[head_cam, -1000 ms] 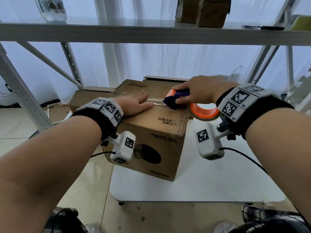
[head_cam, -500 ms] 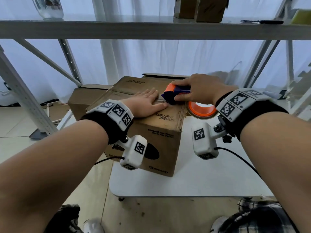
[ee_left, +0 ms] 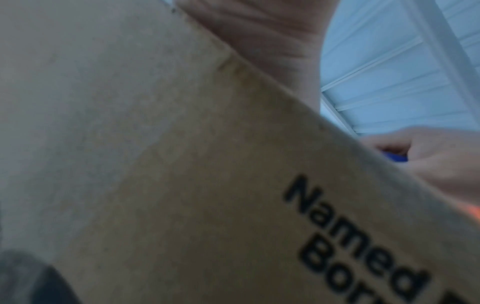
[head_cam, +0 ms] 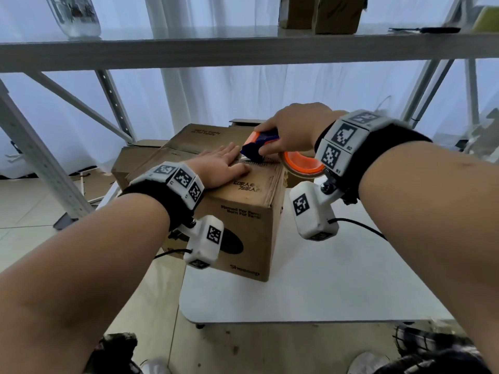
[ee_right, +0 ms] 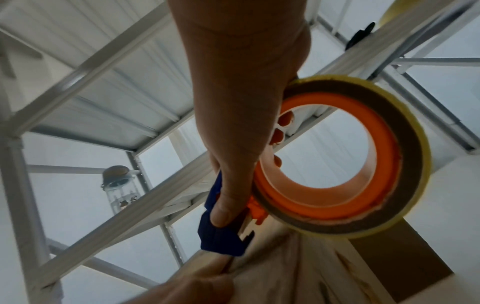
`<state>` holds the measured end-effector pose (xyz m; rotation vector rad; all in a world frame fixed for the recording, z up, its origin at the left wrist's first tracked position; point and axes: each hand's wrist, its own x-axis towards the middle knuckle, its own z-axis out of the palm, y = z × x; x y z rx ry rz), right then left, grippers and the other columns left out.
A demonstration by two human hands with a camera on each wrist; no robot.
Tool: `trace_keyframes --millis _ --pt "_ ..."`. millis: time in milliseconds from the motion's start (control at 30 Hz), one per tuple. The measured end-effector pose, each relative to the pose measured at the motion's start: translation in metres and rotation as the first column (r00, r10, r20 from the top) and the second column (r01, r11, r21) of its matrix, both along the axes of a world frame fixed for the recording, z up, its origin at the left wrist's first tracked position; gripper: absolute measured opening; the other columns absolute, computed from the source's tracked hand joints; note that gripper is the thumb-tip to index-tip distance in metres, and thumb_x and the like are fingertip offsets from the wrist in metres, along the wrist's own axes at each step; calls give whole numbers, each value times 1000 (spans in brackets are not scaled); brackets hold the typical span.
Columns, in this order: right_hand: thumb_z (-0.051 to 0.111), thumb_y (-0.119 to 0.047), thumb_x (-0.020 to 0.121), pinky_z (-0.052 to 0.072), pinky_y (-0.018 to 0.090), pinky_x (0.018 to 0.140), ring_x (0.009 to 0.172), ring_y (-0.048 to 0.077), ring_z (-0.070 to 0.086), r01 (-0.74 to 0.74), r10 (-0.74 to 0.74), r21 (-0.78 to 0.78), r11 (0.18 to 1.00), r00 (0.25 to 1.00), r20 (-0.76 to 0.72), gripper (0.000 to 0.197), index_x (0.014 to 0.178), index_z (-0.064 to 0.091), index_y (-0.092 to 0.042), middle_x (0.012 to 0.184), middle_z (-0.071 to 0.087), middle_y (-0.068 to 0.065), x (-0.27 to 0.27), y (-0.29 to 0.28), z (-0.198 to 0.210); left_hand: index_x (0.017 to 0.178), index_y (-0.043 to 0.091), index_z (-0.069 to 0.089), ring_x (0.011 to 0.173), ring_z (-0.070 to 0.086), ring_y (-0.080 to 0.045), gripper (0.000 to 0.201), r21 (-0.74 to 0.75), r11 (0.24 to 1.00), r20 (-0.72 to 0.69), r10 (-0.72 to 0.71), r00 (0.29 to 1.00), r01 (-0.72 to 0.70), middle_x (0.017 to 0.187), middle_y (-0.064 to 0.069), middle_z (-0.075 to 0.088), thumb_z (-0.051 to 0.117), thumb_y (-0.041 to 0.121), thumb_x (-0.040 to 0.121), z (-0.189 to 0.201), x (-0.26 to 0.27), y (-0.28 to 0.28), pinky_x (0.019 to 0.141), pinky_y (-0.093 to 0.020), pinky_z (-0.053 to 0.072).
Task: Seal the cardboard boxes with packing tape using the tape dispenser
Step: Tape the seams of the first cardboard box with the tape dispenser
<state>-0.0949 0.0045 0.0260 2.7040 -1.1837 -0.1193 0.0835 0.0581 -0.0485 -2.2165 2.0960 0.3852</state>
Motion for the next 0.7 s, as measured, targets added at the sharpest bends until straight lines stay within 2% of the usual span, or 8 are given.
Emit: trace_keyframes --millis 100,200,300,400,467,533,600,700 --pt "49 -64 88 40 35 73 95 15 47 8 -9 -11 1000 999 -38 56 139 43 -42 115 56 -7 -10 2 19 152 23 -1 146 -4 -12 72 -5 1000 -4 -2 1000 2 160 2 -6 20 61 96 2 1 4 119 -38 -1" --pt "51 -65 86 44 36 77 93 14 47 63 -63 13 998 997 -35 56 137 44 -43 108 55 -8 -35 1 15 152 22 -1 146 -4 -12 72 -5 1000 8 -2 1000 2 160 2 -6 19 61 96 4 -3 4 119 -38 -1" --pt "50 -66 85 45 36 83 93 11 45 91 -93 52 994 995 25 59 139 41 -44 120 57 -8 -50 0 -8 152 23 -1 147 -4 -12 72 -1 1000 10 2 1000 -2 160 3 -7 19 61 96 4 -3 3 119 -38 -1" --pt "51 -63 87 42 34 88 97 10 45 74 -89 106 992 984 153 60 141 39 -42 129 55 -6 -58 0 -25 152 23 -1 147 -4 -13 72 -10 1000 14 1 1000 -1 160 3 -7 19 62 95 4 -1 4 119 -39 -1" --pt "52 -57 89 37 29 84 97 10 44 51 -81 136 989 970 228 59 143 38 -38 130 55 -2 -64 1 -33 152 24 -1 147 -4 -13 72 -13 1000 15 -1 1000 2 160 4 -7 19 63 95 5 -1 5 119 -41 -2" --pt "51 -57 90 36 29 82 94 8 41 54 -89 135 989 958 271 58 143 38 -38 128 56 -2 -67 2 -40 152 24 -1 147 -4 -13 73 -15 1000 11 6 1000 -6 160 4 -7 19 64 94 5 -1 5 119 -41 -2" --pt "51 -59 89 41 31 85 94 8 41 62 -97 130 990 955 281 59 143 38 -39 126 57 -2 -67 1 -42 152 22 -1 147 -5 -15 75 -17 999 13 47 999 -46 160 2 -8 19 65 94 6 -3 5 118 -41 -2" --pt "52 -56 90 37 30 82 95 11 44 56 -90 138 989 962 257 58 143 38 -36 124 57 0 -66 3 -39 152 19 -3 147 -7 -16 80 -1 996 21 86 996 -86 160 -1 -10 19 67 92 9 -13 5 118 -39 -2"
